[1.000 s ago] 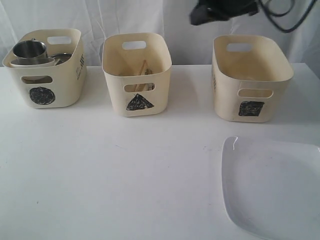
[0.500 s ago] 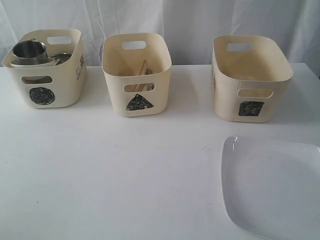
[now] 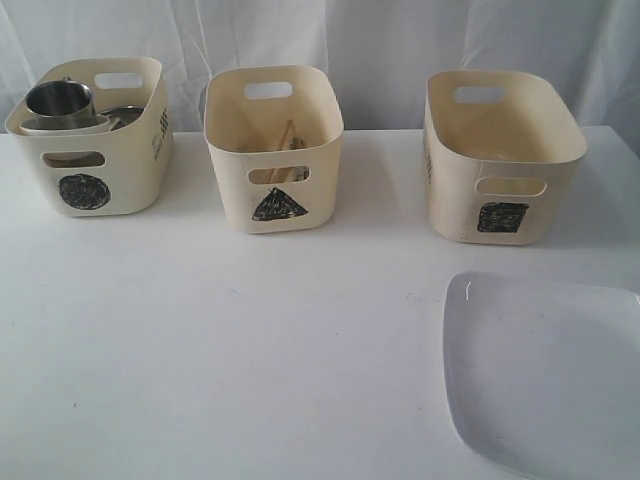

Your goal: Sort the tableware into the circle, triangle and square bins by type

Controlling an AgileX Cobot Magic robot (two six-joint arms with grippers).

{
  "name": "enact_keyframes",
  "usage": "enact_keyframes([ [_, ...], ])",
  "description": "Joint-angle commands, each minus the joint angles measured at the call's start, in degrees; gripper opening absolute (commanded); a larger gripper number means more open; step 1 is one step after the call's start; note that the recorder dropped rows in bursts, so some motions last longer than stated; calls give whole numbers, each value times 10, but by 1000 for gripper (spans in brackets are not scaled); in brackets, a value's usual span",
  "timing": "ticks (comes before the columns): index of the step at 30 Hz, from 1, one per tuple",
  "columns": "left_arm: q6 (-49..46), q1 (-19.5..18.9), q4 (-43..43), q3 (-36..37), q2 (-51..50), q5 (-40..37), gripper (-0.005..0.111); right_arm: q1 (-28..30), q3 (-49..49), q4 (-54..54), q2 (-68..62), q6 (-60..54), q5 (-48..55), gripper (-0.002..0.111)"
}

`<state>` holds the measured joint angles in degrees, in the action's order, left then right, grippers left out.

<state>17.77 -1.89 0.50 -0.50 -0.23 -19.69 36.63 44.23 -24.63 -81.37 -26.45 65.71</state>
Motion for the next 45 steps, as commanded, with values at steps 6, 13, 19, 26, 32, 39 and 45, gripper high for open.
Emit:
enact_keyframes([
  [6,0,6,0,5,2,-26,0,5,-37,9,1,-7,30,37],
  [13,0,6,0,5,2,-26,0,5,-37,127,-22,174,43,56],
  [19,0,6,0,5,2,-26,0,5,-37,123,-91,163,-4,55],
  [26,0,6,0,5,2,-26,0,5,-37,27,-149,58,-69,55],
  [32,0,6,0,5,2,-26,0,5,-53,-56,-171,-23,-115,51],
  [39,0,6,0,5,2,-26,0,5,-76,-81,-182,-35,-204,35],
  [45,0,6,0,5,2,-26,0,5,-77,-80,-182,-69,-228,10],
])
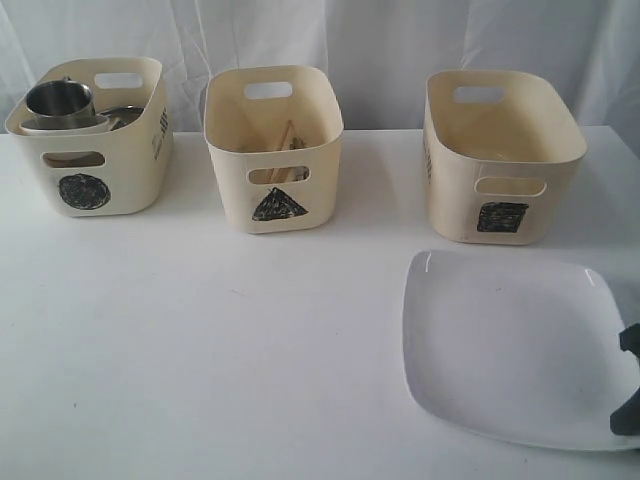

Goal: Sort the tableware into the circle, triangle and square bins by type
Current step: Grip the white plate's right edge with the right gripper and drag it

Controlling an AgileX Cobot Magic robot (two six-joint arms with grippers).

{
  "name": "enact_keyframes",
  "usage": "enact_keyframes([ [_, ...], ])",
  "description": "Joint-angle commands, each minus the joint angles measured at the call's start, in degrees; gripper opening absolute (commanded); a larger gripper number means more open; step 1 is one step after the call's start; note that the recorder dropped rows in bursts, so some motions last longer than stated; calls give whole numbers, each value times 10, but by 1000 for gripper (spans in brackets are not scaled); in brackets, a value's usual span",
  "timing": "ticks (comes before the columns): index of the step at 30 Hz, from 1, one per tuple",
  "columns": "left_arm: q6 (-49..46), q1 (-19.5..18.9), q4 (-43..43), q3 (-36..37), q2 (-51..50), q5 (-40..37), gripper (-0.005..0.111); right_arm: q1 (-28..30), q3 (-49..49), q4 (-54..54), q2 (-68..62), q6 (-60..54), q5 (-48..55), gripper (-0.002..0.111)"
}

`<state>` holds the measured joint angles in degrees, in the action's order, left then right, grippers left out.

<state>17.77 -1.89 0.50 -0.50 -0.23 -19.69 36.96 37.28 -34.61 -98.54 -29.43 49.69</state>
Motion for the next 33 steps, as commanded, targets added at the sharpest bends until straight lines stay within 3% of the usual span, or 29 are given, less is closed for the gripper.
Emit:
enact_keyframes([
  [1,0,6,0,5,2,-26,0,2,-7,20,-10,-55,-68,6],
  [3,0,6,0,5,2,-26,0,2,-7,20,-10,-86,-63,0],
  [27,0,6,0,5,2,-26,0,2,-7,-43,-10,-165,-120,0],
  [33,0,6,0,5,2,-26,0,2,-7,-161,-6,-296,29,0],
])
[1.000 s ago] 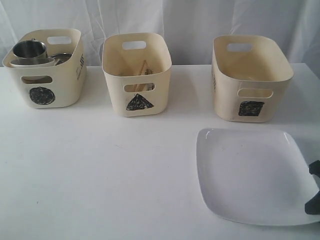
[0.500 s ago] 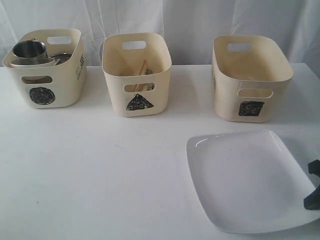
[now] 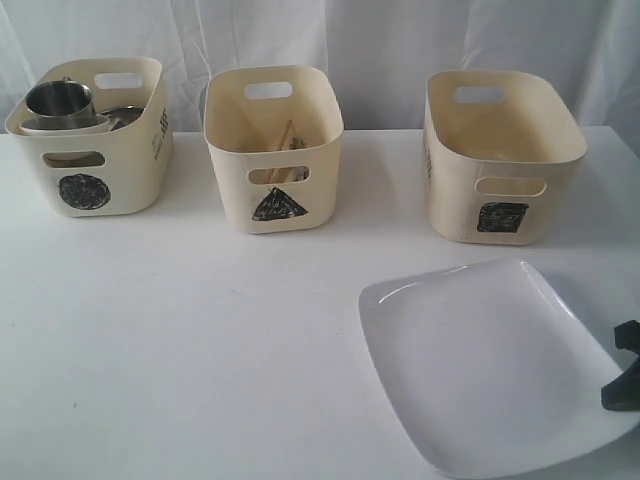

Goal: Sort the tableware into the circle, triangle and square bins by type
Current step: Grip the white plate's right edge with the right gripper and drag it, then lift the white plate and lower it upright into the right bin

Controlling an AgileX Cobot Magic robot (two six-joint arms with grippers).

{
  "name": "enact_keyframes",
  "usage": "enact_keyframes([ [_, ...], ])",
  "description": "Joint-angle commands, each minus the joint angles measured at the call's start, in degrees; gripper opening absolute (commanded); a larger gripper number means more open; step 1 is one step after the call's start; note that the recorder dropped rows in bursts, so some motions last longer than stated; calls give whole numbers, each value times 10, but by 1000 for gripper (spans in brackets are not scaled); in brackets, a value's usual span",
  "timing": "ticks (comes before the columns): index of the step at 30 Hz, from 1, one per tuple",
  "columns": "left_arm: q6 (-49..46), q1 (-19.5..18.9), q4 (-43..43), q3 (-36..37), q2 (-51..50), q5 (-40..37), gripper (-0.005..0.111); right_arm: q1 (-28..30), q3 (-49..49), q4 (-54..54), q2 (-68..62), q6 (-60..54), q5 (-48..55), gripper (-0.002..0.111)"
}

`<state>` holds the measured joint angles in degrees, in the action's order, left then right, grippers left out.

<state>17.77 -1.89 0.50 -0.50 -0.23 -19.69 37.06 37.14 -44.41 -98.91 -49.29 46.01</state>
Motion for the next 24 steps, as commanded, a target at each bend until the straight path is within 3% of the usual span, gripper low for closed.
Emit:
enact_keyframes([
  [1,0,6,0,5,2,-26,0,1,-6,-82,1,-117,95,0],
  [11,0,6,0,5,2,-26,0,1,-6,-124,64,-135,189,0],
  [13,0,6,0,5,2,-26,0,1,-6,-185,75,-136,240,0],
  [18,0,6,0,5,2,-26,0,1,2,-278,104,-135,240,0],
  [24,0,6,0,5,2,-26,0,1,107,-484,150,-54,240,0],
])
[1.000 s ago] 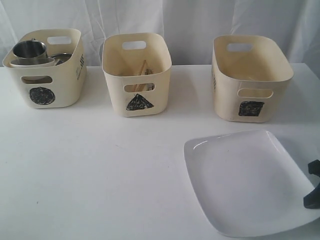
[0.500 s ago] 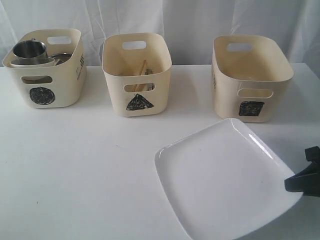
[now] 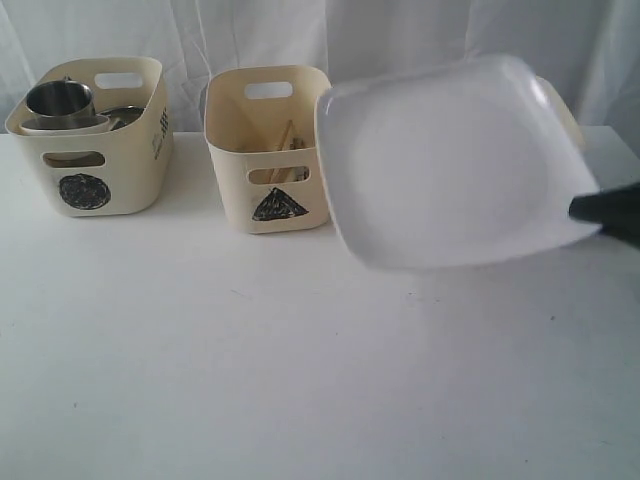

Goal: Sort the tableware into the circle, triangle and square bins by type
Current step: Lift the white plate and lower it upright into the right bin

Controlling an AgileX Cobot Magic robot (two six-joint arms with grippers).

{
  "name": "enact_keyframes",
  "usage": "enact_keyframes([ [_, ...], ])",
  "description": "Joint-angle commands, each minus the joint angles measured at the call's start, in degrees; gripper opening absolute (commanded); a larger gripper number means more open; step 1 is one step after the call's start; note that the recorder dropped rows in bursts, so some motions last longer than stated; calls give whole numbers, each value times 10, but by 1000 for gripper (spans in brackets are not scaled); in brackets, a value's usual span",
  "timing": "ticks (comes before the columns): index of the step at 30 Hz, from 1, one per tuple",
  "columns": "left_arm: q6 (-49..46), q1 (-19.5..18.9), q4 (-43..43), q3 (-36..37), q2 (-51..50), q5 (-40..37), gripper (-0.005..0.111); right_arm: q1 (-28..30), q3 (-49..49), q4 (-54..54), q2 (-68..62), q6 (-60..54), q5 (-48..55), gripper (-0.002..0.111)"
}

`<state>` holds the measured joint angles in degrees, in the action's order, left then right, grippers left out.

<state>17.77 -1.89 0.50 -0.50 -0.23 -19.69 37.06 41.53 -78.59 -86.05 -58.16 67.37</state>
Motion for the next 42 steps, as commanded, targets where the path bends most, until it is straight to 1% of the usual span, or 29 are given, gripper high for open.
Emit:
enact_keyframes([
  [1,0,6,0,5,2,-26,0,1,91,-162,23,48,26,0],
  [2,0,6,0,5,2,-26,0,1,123,-179,23,62,13,0],
  [4,0,6,0,5,2,-26,0,1,174,-181,23,75,-80,0],
  [10,0,6,0,5,2,-26,0,1,232,-178,20,71,-242,0],
  [18,0,6,0,5,2,-26,0,-1,247,-178,-9,-18,-335,0],
  [23,0,6,0,5,2,-26,0,-6,247,-169,-35,-59,-369,0],
  [28,0,6,0,5,2,-26,0,-40,247,-158,-56,-99,-407,0],
  [32,0,6,0,5,2,-26,0,-89,247,-158,-75,-134,-473,0],
  [37,0,6,0,5,2,-26,0,-138,247,-158,-95,-167,-519,0],
  [42,0,6,0,5,2,-26,0,-166,247,-158,-102,-190,-548,0],
])
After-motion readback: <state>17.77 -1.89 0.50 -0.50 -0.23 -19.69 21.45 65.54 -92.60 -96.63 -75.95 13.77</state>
